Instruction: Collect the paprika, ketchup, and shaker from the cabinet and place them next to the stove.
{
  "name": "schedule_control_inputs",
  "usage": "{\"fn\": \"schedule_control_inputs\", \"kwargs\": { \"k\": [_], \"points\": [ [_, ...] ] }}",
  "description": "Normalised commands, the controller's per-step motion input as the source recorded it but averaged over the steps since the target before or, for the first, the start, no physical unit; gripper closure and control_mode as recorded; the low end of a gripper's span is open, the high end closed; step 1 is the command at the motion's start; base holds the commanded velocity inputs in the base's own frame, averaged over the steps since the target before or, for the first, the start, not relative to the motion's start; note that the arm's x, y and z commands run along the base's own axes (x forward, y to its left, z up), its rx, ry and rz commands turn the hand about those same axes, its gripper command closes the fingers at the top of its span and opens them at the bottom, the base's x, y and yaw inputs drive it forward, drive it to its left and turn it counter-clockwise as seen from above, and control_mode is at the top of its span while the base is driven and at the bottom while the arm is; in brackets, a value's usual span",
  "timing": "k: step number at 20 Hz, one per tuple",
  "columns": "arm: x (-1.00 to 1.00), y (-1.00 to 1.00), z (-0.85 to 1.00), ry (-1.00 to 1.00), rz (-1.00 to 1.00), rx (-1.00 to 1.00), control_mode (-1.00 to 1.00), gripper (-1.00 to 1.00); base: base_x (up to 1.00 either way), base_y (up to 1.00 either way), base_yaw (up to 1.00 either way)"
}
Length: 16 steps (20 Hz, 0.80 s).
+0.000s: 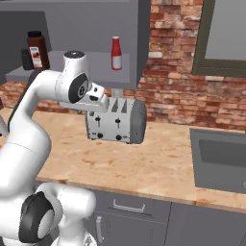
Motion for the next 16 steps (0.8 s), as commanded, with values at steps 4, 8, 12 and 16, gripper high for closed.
{"fn": "schedule_control_inputs", "kwargs": {
  "k": [4,8,12,16],
  "points": [
    [-0.30,-0.03,0.00,-0.21,0.00,0.00,-1.00,-1.00,0.00,0.00,0.00],
    [-0.46,-0.08,0.00,-0.31,0.00,0.00,-1.00,-1.00,0.00,0.00,0.00],
    [-0.63,-0.21,0.12,-0.51,0.00,0.00,-1.00,-1.00,0.00,0.00,0.00],
    [-0.15,-0.09,0.57,-0.53,0.00,0.00,-1.00,-1.00,0.00,0.00,0.00]
  ]
}}
